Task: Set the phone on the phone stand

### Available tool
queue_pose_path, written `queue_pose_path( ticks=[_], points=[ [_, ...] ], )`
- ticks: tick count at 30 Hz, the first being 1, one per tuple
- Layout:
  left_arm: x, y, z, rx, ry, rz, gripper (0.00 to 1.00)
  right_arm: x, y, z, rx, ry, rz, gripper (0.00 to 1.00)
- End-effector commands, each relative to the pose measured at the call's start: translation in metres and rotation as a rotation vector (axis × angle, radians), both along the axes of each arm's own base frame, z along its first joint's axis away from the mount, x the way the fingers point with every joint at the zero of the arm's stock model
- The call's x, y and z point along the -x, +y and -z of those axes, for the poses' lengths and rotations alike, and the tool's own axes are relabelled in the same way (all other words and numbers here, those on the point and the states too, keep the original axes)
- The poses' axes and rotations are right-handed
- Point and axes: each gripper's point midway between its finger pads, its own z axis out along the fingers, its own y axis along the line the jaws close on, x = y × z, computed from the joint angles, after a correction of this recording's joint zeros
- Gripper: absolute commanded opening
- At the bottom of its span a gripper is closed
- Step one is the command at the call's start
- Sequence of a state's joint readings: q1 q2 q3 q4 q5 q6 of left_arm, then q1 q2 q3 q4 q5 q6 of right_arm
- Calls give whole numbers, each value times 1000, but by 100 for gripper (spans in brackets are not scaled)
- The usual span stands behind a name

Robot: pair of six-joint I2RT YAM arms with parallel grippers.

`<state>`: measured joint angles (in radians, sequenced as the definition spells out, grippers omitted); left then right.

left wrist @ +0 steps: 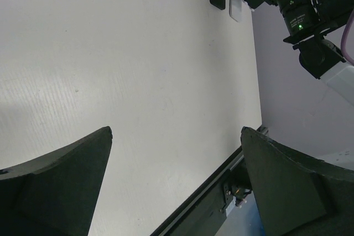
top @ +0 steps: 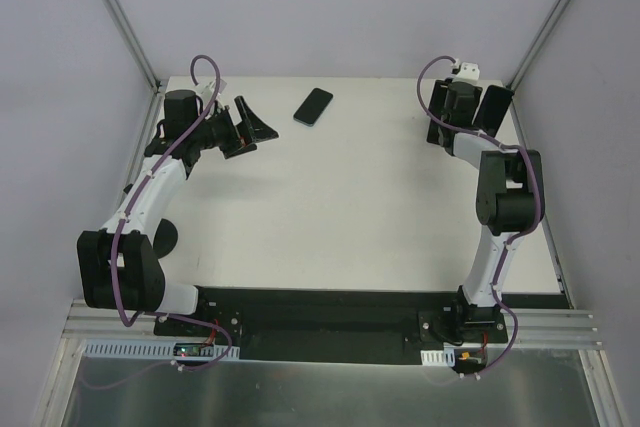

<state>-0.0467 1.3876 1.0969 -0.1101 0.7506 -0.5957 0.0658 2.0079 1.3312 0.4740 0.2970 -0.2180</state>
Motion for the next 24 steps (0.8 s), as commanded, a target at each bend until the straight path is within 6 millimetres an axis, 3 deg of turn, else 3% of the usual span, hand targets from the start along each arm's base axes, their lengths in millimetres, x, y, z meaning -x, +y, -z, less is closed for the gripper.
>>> queue_pose_path(
  ticks=[1, 5, 9, 24],
  points=[
    [0, -5, -9, 13, -38, 23, 99, -15, -4, -30, -3, -92, -4, 1],
    [0, -5, -8, 13, -35, 24, 99, -14, -4, -33, 0, -91, -18, 1],
    [0, -6, -8, 13, -36, 26, 99, -11, -1, -50, 2, -121, -47, 1],
    [1, -8, -6, 14, -29, 33, 99, -8, 1, -66, 13, -157, -72, 1]
  ],
)
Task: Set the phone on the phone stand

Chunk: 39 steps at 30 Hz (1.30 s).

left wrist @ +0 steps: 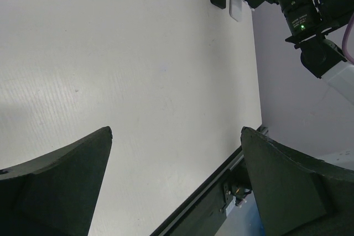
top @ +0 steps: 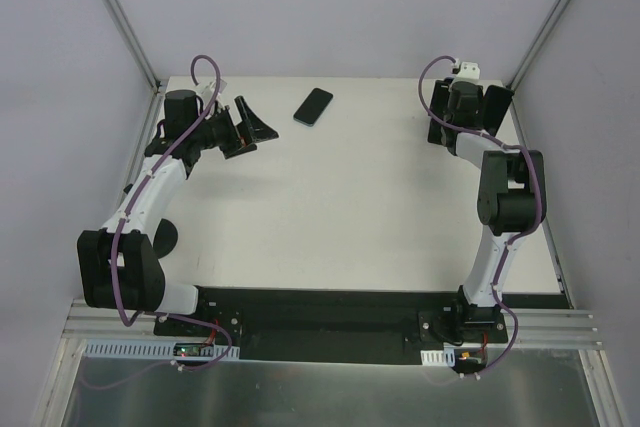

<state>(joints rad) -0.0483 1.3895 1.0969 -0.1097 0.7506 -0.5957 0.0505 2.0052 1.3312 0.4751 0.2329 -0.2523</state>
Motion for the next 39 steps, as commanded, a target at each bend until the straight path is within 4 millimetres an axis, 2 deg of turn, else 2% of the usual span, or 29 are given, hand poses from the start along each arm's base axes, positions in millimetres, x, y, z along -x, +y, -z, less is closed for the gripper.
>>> queue_pose_path(
  ticks=[1, 10, 14, 17, 18, 21, 23, 27, 29, 30, 33, 35, 36, 38, 39],
  points=[
    [0, -8, -6, 14, -29, 32, 99, -5, -1, -64, -1, -160, -8, 1],
    [0, -9, -5, 14, -27, 35, 99, -6, -10, -54, -33, -150, 1, 1],
    [0, -9, -5, 15, -27, 36, 99, -7, -12, -42, -45, -124, -3, 1],
    [0, -9, -6, 15, -28, 36, 99, -10, -12, -37, -50, -114, -3, 9],
    [1, -9, -7, 16, -30, 38, 99, -11, -12, -37, -52, -113, -6, 18],
    [1, -9, -7, 16, -31, 38, 99, -14, -9, -35, -58, -99, -18, 32],
    [1, -9, -7, 16, -30, 38, 99, -14, -9, -31, -60, -85, -20, 36],
    [1, -8, -7, 15, -33, 35, 99, -14, -8, -35, -59, -88, -20, 55],
    [2, -9, -8, 15, -36, 38, 99, -14, -7, -37, -59, -88, -21, 62],
    [1, -9, -9, 14, -37, 37, 99, -14, -7, -36, -56, -85, -18, 70],
    [1, -10, -8, 15, -36, 40, 99, -13, -9, -41, -45, -83, 1, 84],
    [1, -9, -8, 14, -36, 38, 99, -11, -10, -44, -32, -79, 12, 90],
    [1, -10, -8, 15, -33, 38, 99, -10, -10, -47, -26, -82, 25, 96],
    [2, -10, -9, 15, -37, 40, 99, -8, -9, -53, -17, -84, 26, 99],
    [2, -10, -9, 16, -37, 41, 99, -8, -8, -56, -15, -87, 25, 97]
  ],
)
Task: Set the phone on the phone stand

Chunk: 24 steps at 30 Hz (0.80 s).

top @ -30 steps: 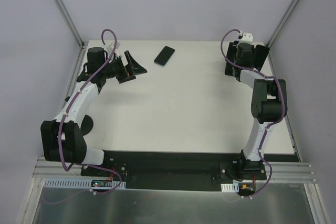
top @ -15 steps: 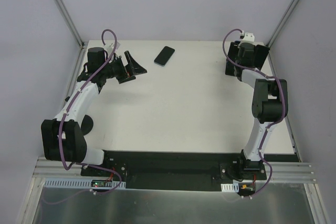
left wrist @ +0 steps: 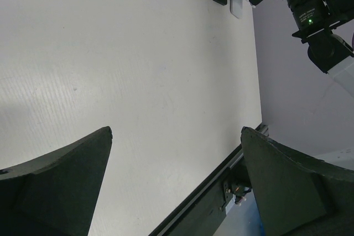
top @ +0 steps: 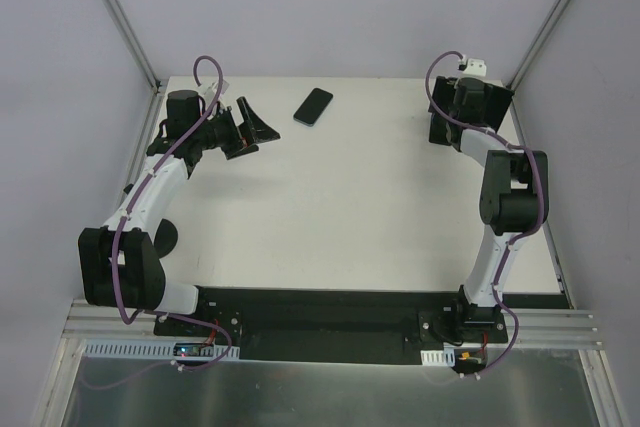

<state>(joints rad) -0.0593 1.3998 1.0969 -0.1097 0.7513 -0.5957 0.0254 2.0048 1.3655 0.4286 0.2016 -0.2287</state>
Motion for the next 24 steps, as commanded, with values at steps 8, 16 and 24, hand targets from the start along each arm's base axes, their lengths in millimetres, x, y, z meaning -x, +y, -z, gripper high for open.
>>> queue_pose_path(
  ticks=[8, 16, 24],
  points=[
    [2, -6, -15, 17, -55, 29, 99, 12, 15, -95, 78, -123, 3, 97],
    [1, 4, -23, -46, -127, -23, 99, 57, 50, -171, 116, -180, 77, 97],
    [24, 18, -47, -113, -133, -130, 93, 114, 180, -188, -67, -179, -286, 97]
  ],
)
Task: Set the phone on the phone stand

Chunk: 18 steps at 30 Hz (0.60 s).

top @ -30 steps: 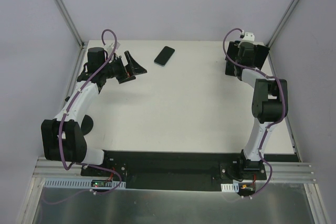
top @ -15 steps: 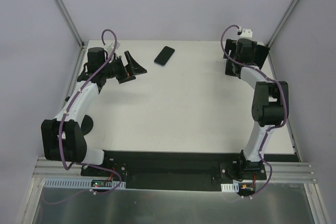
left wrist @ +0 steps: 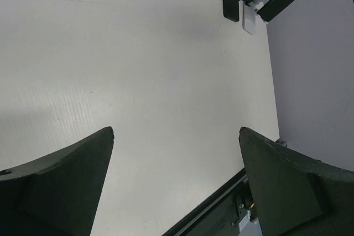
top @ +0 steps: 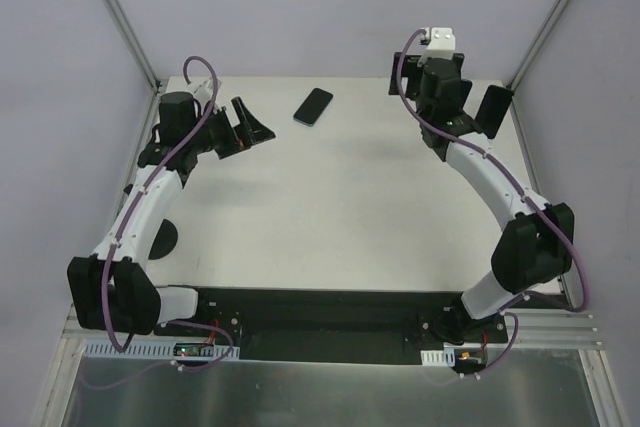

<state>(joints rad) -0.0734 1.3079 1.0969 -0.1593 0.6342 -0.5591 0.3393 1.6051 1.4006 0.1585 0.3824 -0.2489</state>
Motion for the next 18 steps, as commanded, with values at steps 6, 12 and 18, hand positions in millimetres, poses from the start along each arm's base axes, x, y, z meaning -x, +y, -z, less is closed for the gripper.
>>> queue_pose_path(
  ticks=[6, 12, 18],
  points=[
    [85, 70, -5, -236, 79, -358, 91, 111, 168, 32, -248, 145, -502, 97],
    [145, 137, 17, -477, 160, -627, 99, 177, 246, 77, -81, 145, -704, 97],
    [185, 180, 34, -639, 392, -810, 99, 184, 278, 101, -50, 162, -816, 97]
  ],
)
